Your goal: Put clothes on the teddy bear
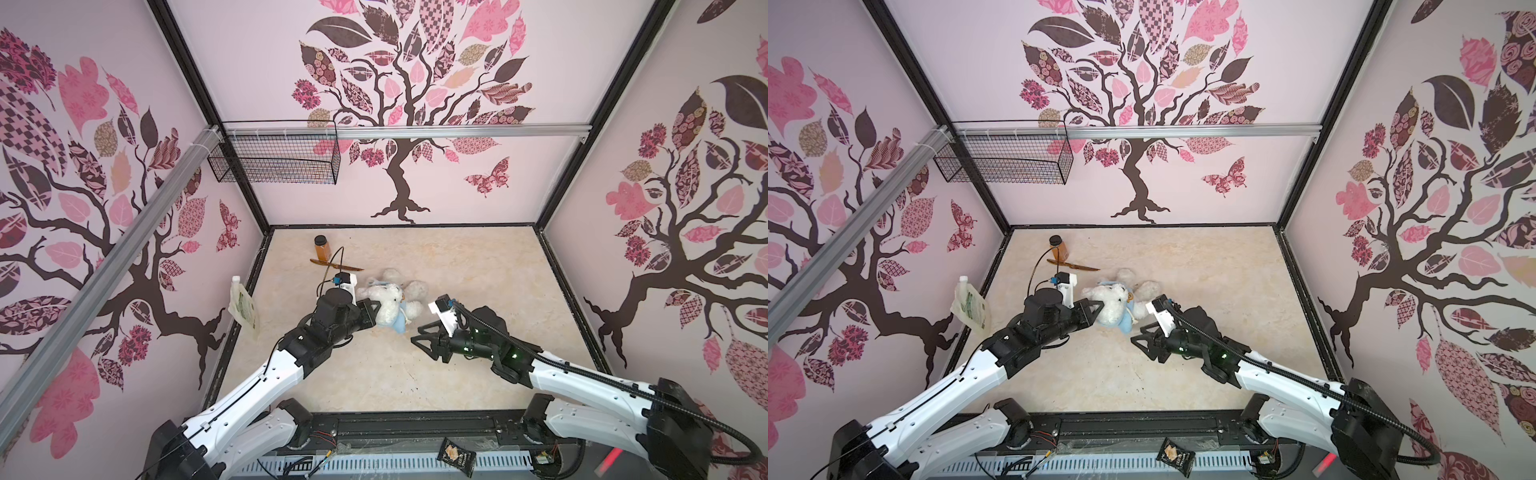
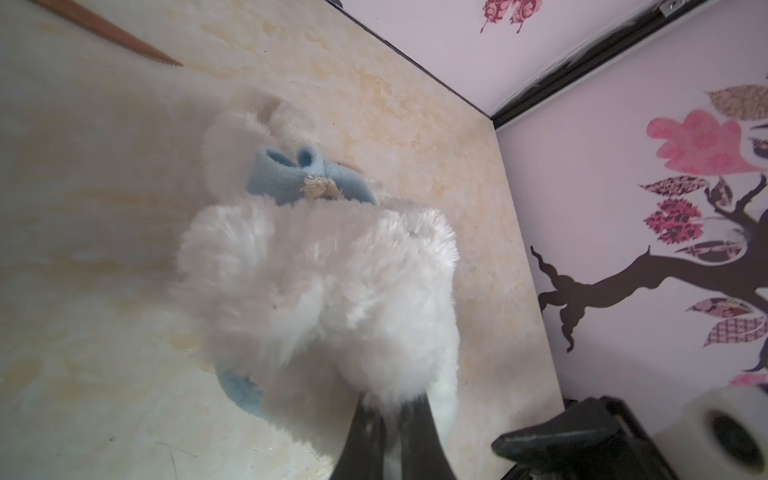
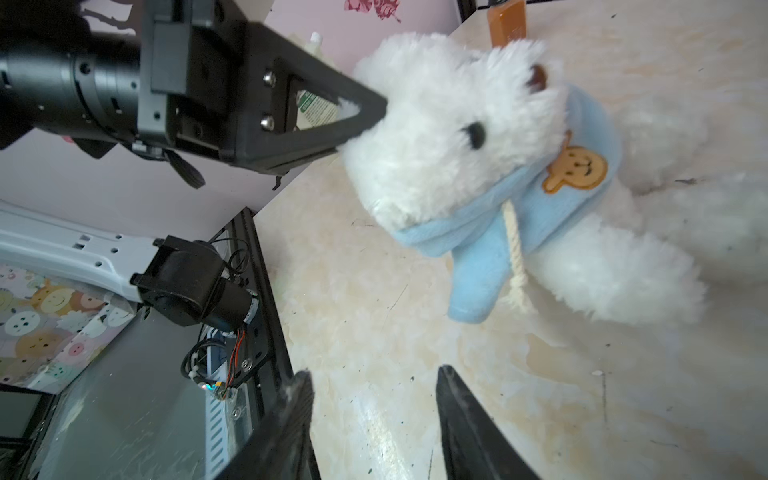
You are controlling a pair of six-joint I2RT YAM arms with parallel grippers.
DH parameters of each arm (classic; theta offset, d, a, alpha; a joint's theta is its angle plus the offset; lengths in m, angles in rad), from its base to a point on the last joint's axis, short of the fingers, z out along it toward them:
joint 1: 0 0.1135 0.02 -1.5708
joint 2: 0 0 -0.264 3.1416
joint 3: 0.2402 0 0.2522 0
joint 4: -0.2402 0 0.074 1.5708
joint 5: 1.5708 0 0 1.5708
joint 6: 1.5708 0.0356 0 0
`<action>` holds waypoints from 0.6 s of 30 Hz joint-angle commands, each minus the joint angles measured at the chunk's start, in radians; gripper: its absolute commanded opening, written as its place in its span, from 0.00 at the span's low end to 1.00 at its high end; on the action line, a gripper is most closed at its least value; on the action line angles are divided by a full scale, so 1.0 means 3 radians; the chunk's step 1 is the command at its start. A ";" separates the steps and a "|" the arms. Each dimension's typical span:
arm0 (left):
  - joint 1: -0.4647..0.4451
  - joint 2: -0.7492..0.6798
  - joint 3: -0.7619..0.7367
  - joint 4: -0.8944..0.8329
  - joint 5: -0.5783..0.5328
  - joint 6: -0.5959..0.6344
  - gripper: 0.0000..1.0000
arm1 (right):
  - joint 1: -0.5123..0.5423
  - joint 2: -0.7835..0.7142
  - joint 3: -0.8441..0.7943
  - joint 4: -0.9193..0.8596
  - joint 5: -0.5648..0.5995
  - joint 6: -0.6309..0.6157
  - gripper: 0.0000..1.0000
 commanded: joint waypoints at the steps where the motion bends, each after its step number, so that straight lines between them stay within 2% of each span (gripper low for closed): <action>1: 0.0002 -0.0051 -0.0046 0.0182 0.0068 -0.0558 0.00 | 0.0148 0.0170 0.0054 0.0417 0.0074 0.0191 0.50; 8: -0.0002 0.0003 -0.0044 0.0269 0.0239 -0.0660 0.00 | 0.0158 0.0660 0.0120 0.0852 0.0110 0.0372 0.47; 13: -0.0002 0.0029 -0.0068 0.0375 0.0355 -0.0768 0.00 | 0.0159 0.0978 0.0279 0.0789 0.0521 0.0373 0.43; 18: 0.0002 0.0058 -0.0044 0.0394 0.0460 -0.0771 0.00 | 0.0161 0.1167 0.0373 0.0939 0.0726 0.0337 0.43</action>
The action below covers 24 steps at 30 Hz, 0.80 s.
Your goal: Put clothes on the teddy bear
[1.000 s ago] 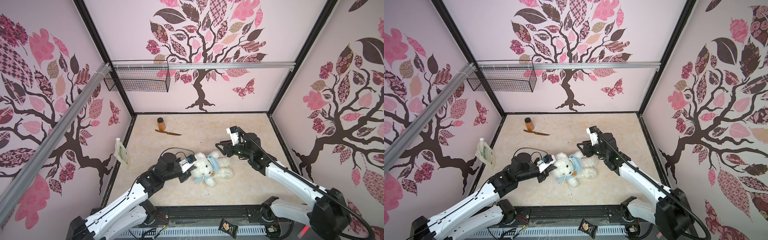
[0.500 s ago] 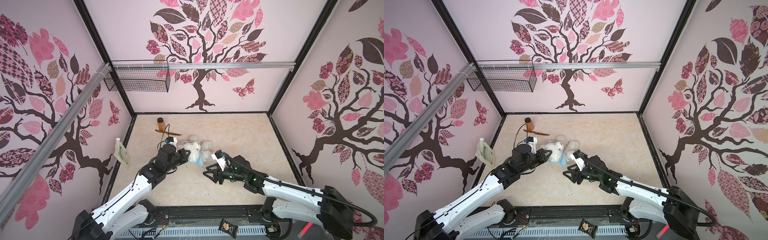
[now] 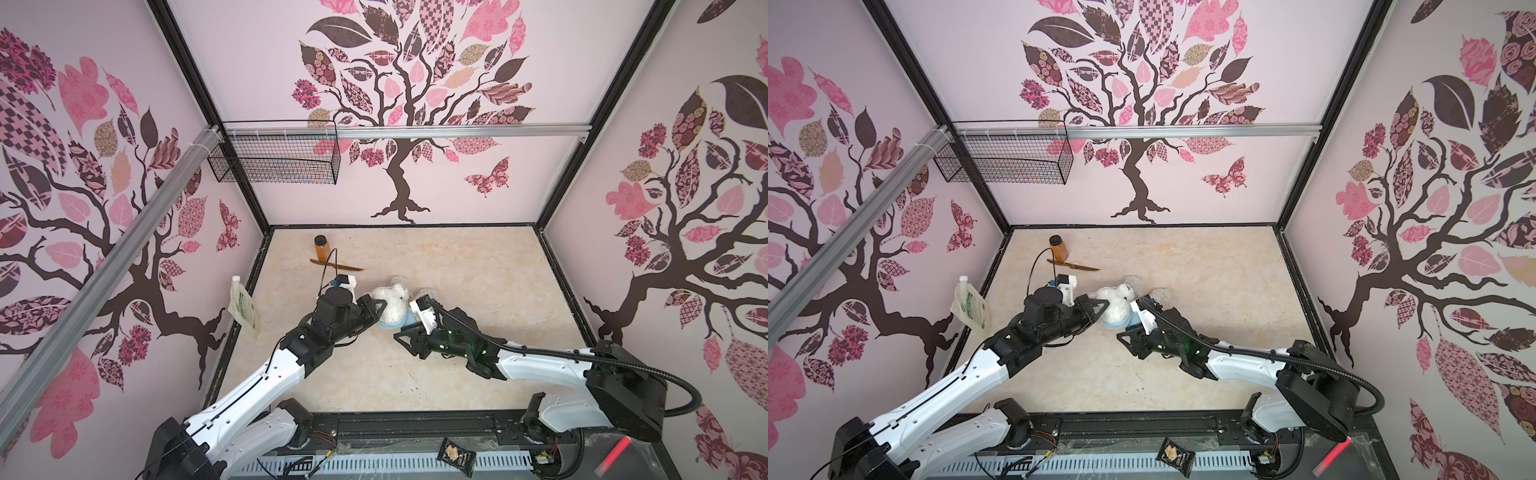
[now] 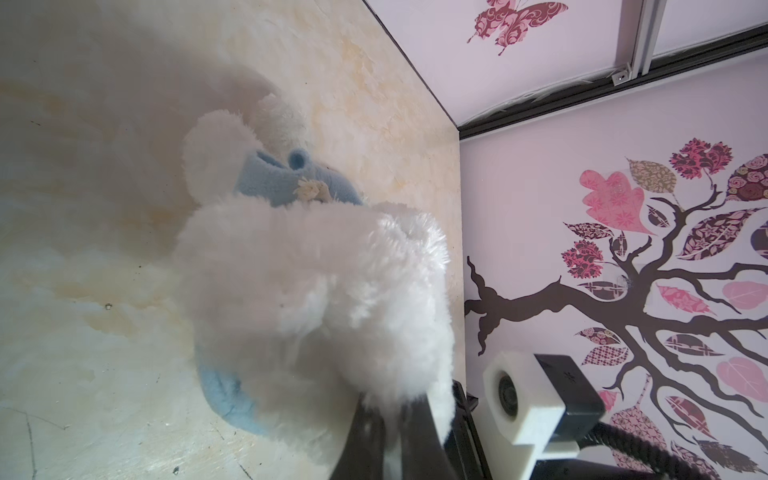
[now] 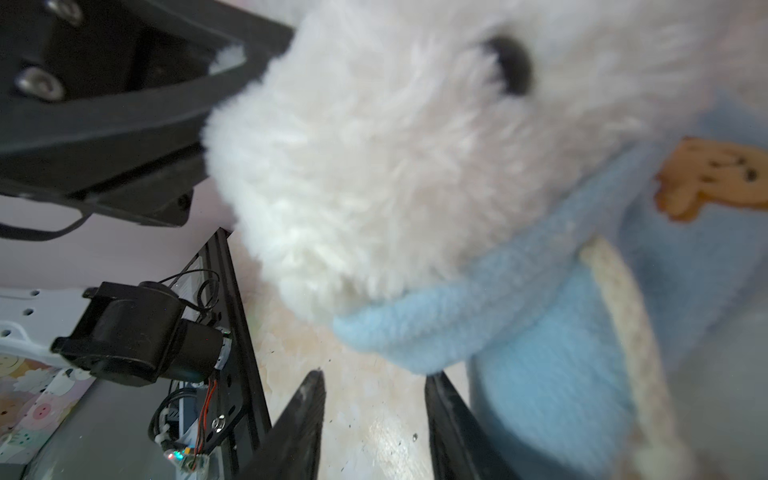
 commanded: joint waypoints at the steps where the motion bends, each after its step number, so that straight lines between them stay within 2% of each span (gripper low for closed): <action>1: 0.0002 0.0005 -0.0045 0.0171 0.0140 -0.0045 0.00 | 0.0004 0.0136 0.0168 0.0126 0.0355 0.0012 0.39; 5: 0.0007 -0.0011 -0.0066 0.0229 0.0133 -0.0123 0.00 | -0.0029 0.0165 0.0149 -0.0030 0.0749 0.0006 0.15; 7: 0.0034 -0.0047 -0.0061 0.0255 0.0172 -0.0176 0.00 | -0.0085 0.0174 0.0059 -0.0105 0.0787 -0.0012 0.10; 10: 0.0200 -0.0058 -0.0076 0.0331 0.0414 -0.0323 0.00 | -0.0190 0.0111 -0.0149 -0.0177 0.0718 -0.0029 0.09; 12: 0.0353 -0.0056 -0.0115 0.0417 0.0601 -0.0432 0.00 | -0.0247 -0.0010 -0.0273 -0.0194 0.0623 -0.0079 0.11; 14: 0.0458 -0.0052 -0.0146 0.0448 0.0720 -0.0471 0.00 | -0.0298 -0.0175 -0.0385 -0.0164 0.0372 -0.0162 0.18; 18: 0.0559 0.0058 -0.0147 0.0529 0.0965 -0.0485 0.00 | -0.0330 -0.0645 -0.0442 -0.0347 -0.0169 -0.0413 0.35; 21: 0.0560 0.0195 -0.0087 0.0657 0.1221 -0.0488 0.00 | -0.0392 -0.1064 -0.0401 -0.0725 -0.0238 -0.0575 0.43; 24: 0.0523 0.0371 0.0042 0.0711 0.1494 -0.0372 0.00 | -0.0644 -0.1354 -0.0382 -0.0885 -0.0134 -0.0564 0.46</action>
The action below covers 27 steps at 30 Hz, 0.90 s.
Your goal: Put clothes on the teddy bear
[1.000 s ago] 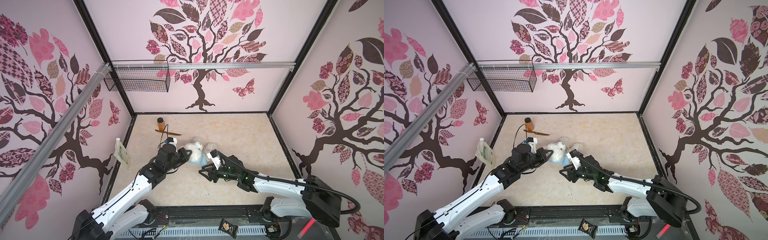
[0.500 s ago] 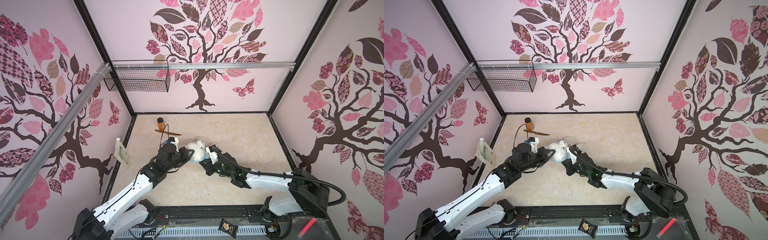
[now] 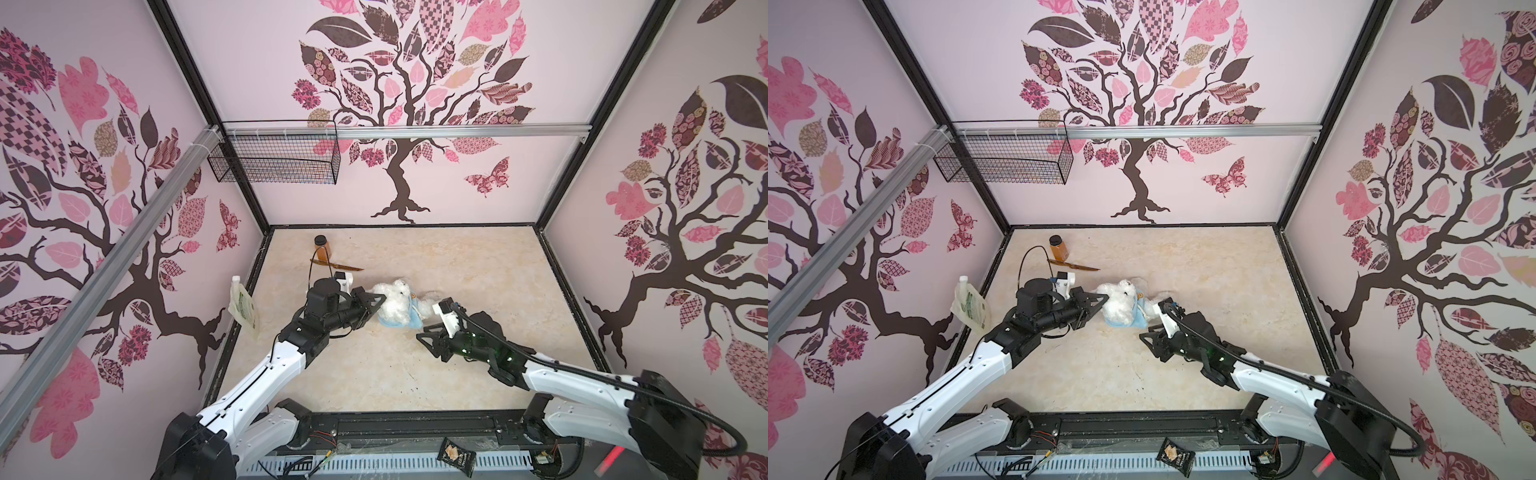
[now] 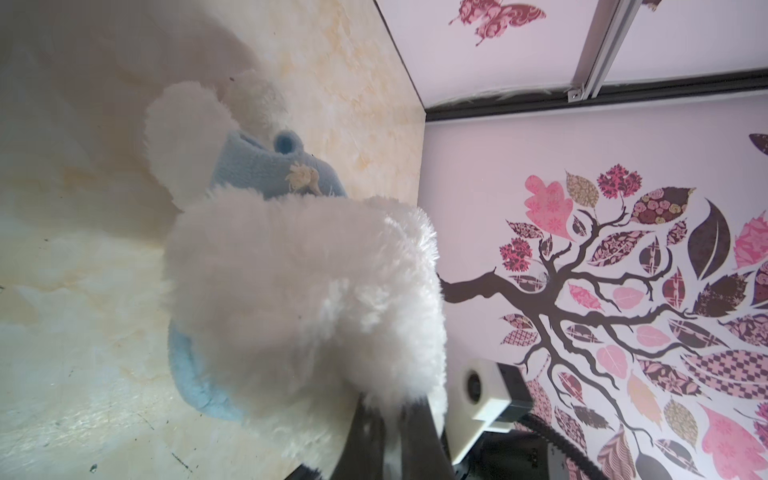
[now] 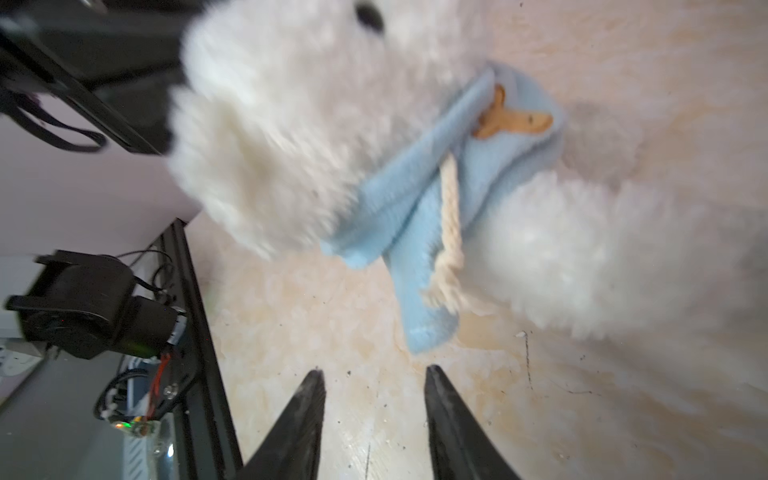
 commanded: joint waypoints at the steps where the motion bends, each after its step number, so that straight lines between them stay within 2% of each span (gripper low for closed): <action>1: -0.0037 0.0154 0.0131 0.0268 0.0464 0.0090 0.00 | -0.0327 -0.0251 0.0121 -0.0273 0.0003 -0.0070 0.46; 6: -0.0038 0.0390 0.0048 0.0348 0.0556 0.0206 0.00 | -0.1031 0.0098 0.0158 -0.0042 0.0205 0.0442 0.45; 8: -0.0023 0.0472 -0.0003 0.0349 0.0507 0.0302 0.00 | -0.1058 0.0410 0.0208 0.0067 0.0335 0.0439 0.42; 9: -0.0006 0.0504 -0.0030 0.0344 0.0474 0.0355 0.02 | -0.1062 0.0613 0.0266 0.0104 0.0283 0.0448 0.40; 13: 0.0026 0.0553 -0.0168 0.0443 0.0259 0.0517 0.14 | -0.1044 0.1286 0.0400 0.0247 -0.0049 0.0574 0.34; 15: 0.0023 0.0548 -0.0262 0.0601 0.0194 0.0507 0.21 | -0.1028 0.1457 0.0363 0.0386 -0.0111 0.0614 0.32; 17: 0.0026 0.0558 -0.0332 0.0809 0.0199 0.0483 0.31 | -0.1000 0.1519 0.0330 0.0434 -0.0103 0.0617 0.31; 19: 0.0015 0.0596 -0.0358 0.0864 0.0223 0.0522 0.45 | -0.0981 0.1546 0.0306 0.0450 -0.0103 0.0617 0.31; 24: -0.0021 0.0705 -0.0362 0.0958 0.0272 0.0617 0.70 | -0.0965 0.1570 0.0275 0.0483 -0.0134 0.0633 0.29; 27: -0.0053 0.0775 -0.0341 0.0968 0.0247 0.0664 0.74 | -0.0943 0.1575 0.0282 0.0484 -0.0141 0.0645 0.29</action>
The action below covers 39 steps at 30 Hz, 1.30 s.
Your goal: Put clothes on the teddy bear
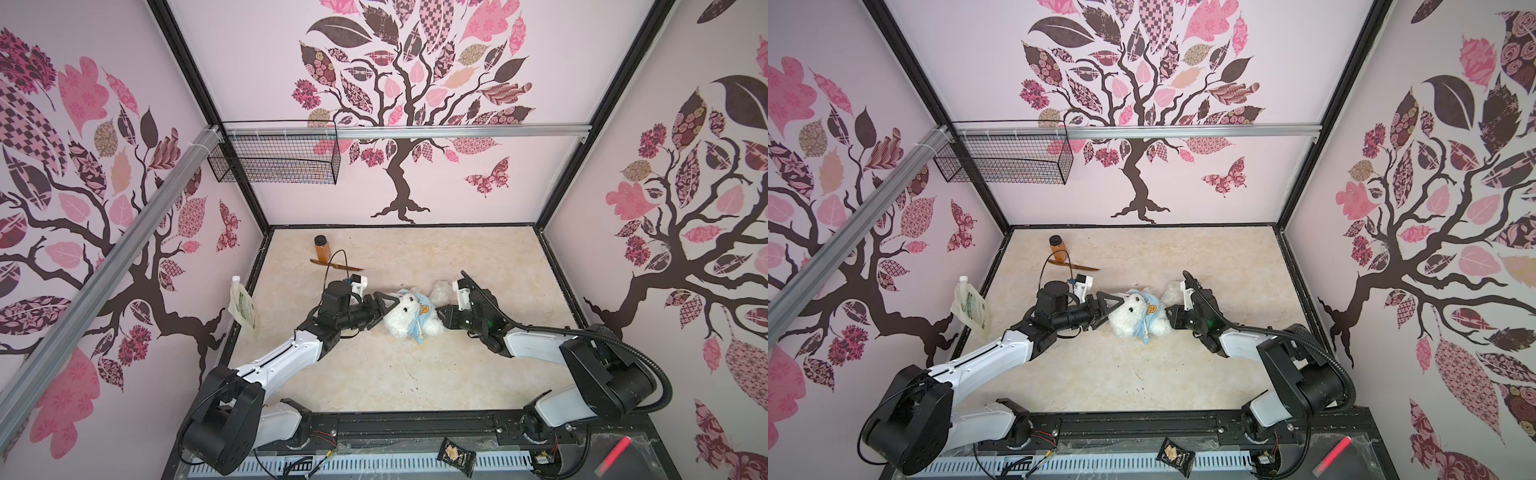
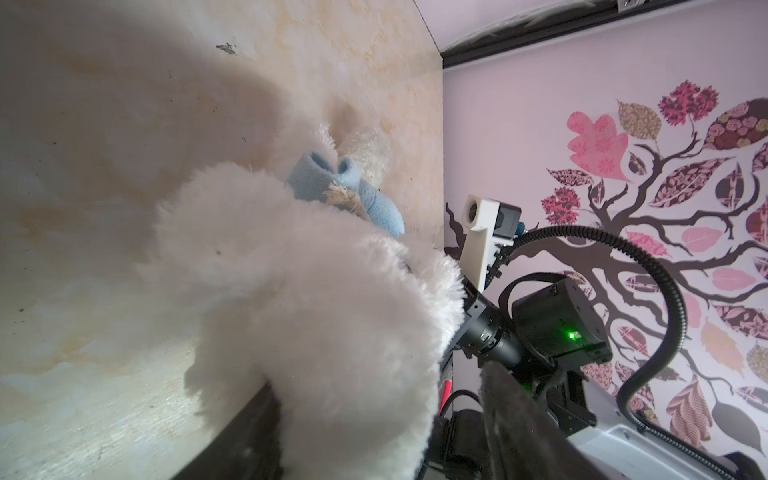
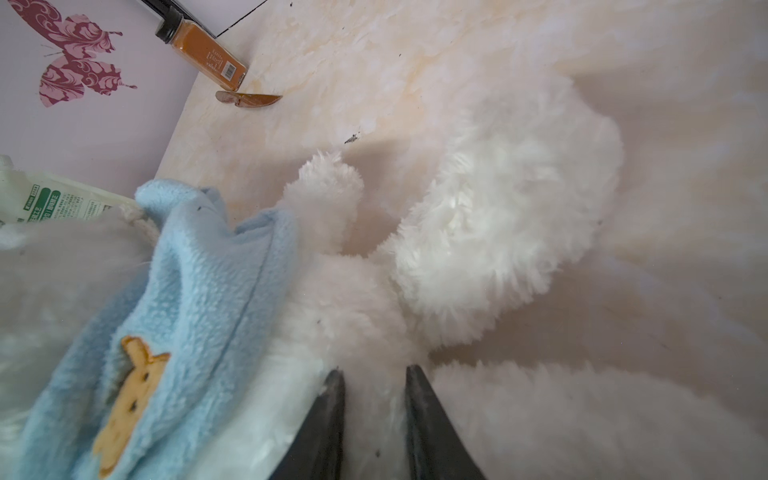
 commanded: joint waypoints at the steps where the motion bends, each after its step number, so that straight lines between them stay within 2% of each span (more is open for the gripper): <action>1: -0.0055 0.0111 -0.0047 0.0101 -0.0009 0.0129 0.74 | 0.0067 0.0076 -0.0002 0.0057 -0.0079 0.0030 0.28; 5: -0.0069 0.0253 -0.0005 0.0017 -0.0142 0.0156 0.65 | 0.0127 0.0070 0.0014 0.0051 -0.0077 0.0014 0.28; 8: -0.0069 0.0335 0.0015 -0.0014 -0.0237 0.0174 0.52 | 0.0141 0.0032 0.0027 0.0019 -0.0074 -0.0024 0.29; 12: -0.0055 0.0404 0.0073 -0.0147 -0.0310 0.0286 0.32 | 0.0140 -0.0208 0.0094 -0.0313 0.0082 -0.0237 0.35; 16: 0.0162 0.0456 0.0080 -0.0123 -0.0005 0.0189 0.11 | 0.0141 -0.0678 0.0169 -0.0896 0.0352 -0.0502 0.45; 19: 0.0303 0.0438 0.0096 -0.0076 0.0288 0.0032 0.00 | 0.0140 -0.1054 0.0110 -0.1174 0.0333 -0.0613 0.48; 24: 0.0514 0.0514 0.0093 0.0237 0.0982 -0.0443 0.00 | 0.0233 -0.1538 -0.0256 -0.1009 -0.0247 -0.0612 0.44; 28: 0.0640 0.0539 0.0147 0.0283 0.1266 -0.0616 0.00 | 0.0585 -0.1782 -0.0553 -0.0625 -0.0143 -0.0711 0.37; 31: 0.0646 0.0544 0.0225 0.0166 0.1327 -0.0609 0.00 | 0.0603 -0.1777 -0.0778 -0.0179 -0.0135 -0.0628 0.30; 34: 0.0651 0.0567 0.0230 0.0261 0.1387 -0.0794 0.00 | 0.0680 -0.1704 -0.0950 0.0236 -0.0108 -0.0701 0.24; 36: 0.0652 0.0564 0.0214 0.0392 0.1403 -0.0976 0.00 | 0.0821 -0.1637 -0.1046 0.0448 0.0076 -0.0813 0.23; 39: 0.0647 0.0541 0.0227 0.0407 0.1434 -0.1081 0.00 | 0.0878 -0.1476 -0.1127 0.0791 0.0098 -0.0811 0.23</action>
